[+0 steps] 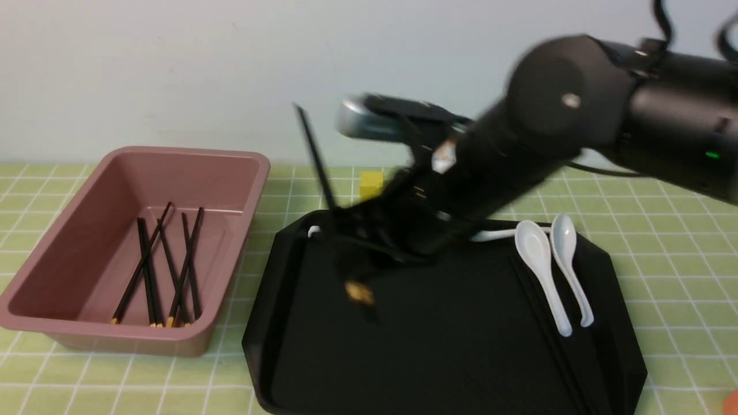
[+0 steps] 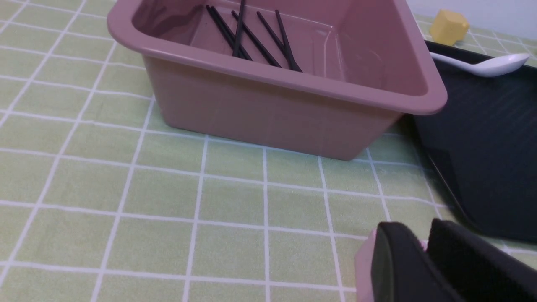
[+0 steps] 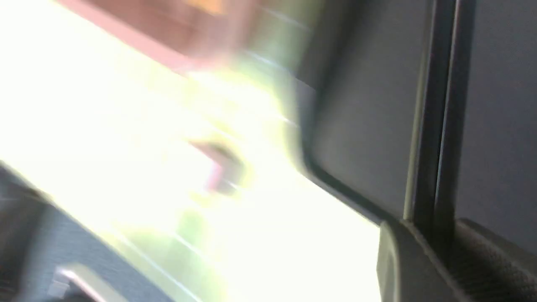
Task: On green tablecloth take chopsticks from black tray and put them in box.
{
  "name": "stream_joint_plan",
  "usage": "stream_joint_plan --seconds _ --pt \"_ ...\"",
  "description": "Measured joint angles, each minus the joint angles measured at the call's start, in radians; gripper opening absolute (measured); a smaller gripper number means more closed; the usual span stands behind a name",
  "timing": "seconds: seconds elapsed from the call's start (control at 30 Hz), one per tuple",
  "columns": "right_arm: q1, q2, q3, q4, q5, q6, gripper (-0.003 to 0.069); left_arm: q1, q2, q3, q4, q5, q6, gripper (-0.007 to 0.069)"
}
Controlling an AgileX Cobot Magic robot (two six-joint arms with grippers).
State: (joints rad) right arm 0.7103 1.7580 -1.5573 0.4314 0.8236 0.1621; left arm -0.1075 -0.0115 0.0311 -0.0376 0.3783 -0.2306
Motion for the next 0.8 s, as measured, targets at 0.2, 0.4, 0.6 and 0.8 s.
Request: stream_joint_plan --seconds 0.2,0.4,0.6,0.8 --pt "0.075 0.266 -0.289 0.011 -0.096 -0.067 0.0141 0.000 0.000 0.000 0.000 0.000 0.000 0.0125" --pt "0.119 0.517 -0.546 0.018 -0.211 -0.099 0.0142 0.000 0.000 0.000 0.000 0.000 0.000 0.0131" --pt "0.121 0.627 -0.601 0.002 -0.260 -0.103 0.0222 0.000 0.000 0.000 0.000 0.000 0.000 0.0134" --pt "0.119 0.617 -0.601 -0.061 -0.192 -0.103 0.0248 0.000 0.000 0.000 0.000 0.000 0.000 0.0144"
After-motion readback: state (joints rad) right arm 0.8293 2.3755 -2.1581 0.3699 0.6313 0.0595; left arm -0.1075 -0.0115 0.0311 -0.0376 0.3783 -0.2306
